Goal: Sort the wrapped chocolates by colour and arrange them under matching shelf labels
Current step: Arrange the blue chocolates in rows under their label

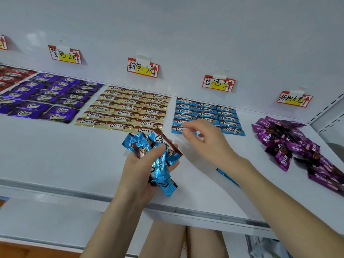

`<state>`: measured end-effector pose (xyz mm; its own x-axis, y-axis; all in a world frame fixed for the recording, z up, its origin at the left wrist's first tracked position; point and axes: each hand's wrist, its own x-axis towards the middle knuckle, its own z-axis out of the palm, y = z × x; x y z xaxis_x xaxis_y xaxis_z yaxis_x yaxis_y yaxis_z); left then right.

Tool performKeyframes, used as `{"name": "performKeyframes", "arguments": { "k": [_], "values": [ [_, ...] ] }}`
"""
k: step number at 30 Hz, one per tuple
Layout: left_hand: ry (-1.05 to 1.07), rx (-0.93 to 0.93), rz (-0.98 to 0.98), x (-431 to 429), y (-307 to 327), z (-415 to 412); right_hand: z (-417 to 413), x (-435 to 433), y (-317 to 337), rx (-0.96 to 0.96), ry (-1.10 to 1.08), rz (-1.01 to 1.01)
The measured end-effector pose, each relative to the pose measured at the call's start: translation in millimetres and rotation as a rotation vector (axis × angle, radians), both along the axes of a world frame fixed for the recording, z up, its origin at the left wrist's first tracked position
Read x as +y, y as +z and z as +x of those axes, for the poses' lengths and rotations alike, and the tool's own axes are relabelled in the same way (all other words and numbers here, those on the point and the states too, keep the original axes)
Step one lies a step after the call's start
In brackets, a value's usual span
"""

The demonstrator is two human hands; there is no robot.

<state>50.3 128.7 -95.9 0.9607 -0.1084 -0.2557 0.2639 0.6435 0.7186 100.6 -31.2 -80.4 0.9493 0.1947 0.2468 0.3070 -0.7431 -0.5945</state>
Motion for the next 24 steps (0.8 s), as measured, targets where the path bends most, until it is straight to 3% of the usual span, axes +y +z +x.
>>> {"name": "performKeyframes", "arguments": {
  "k": [3, 13, 18, 21, 24],
  "values": [
    [-0.035, -0.044, 0.020, -5.8, 0.4, -0.9, -18.0, 2.4, 20.8, 0.074, 0.096, 0.255],
    [-0.070, -0.091, 0.084, -32.3, 4.0, -0.3, -37.1, -13.4, 32.3, 0.149, 0.148, 0.269],
    [-0.073, -0.010, 0.099, -44.2, 5.7, 8.0, -12.3, -46.0, 28.5, 0.211, -0.034, 0.437],
    [-0.052, 0.064, 0.059, -45.8, 4.8, 12.6, 10.3, -75.3, 18.5, 0.233, -0.137, 0.220],
    [-0.054, 0.097, 0.057, -47.2, 3.0, 14.8, 25.7, -89.2, 0.1, 0.258, -0.102, -0.093]
  ]
}}
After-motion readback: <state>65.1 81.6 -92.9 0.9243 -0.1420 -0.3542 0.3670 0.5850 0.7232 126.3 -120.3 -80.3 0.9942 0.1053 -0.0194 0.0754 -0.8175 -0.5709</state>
